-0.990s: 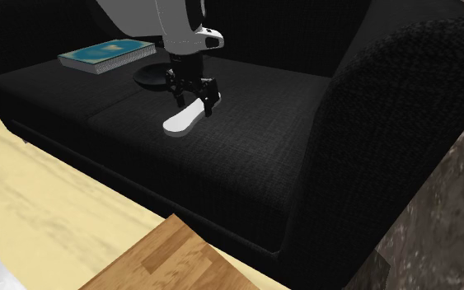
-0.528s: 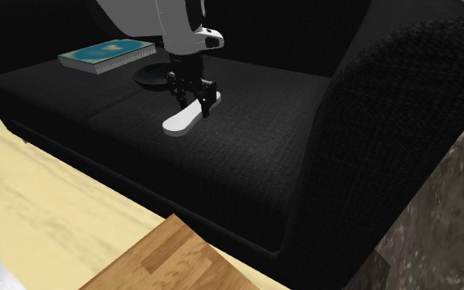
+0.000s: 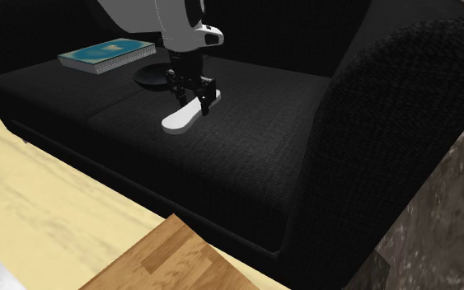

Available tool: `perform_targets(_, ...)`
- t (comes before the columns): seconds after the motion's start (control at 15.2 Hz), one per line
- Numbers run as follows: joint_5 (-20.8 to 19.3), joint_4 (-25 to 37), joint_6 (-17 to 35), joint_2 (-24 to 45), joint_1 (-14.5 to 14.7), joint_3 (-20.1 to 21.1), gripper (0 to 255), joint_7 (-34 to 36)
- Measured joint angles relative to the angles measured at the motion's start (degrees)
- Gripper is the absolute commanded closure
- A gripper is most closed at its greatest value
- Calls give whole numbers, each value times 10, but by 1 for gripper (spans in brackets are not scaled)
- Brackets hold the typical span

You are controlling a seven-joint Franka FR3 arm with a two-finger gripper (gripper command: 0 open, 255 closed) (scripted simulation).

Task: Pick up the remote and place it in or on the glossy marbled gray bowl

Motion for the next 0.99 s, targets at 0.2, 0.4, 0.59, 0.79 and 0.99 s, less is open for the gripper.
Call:
perform_targets(0.2, 9, 10, -19, -11, -2, 2, 255, -7)
perform_targets(0.4, 20, 16, -39, -27, -3, 3, 255, -15)
perform_targets(0.59, 29, 27, -61, -40, -4, 5, 255, -21)
perform_targets(0.79, 38, 37, -83, -54, -6, 5, 255, -30)
perform_targets(0.99, 45, 50, -105, -64, -6, 5, 255, -34)
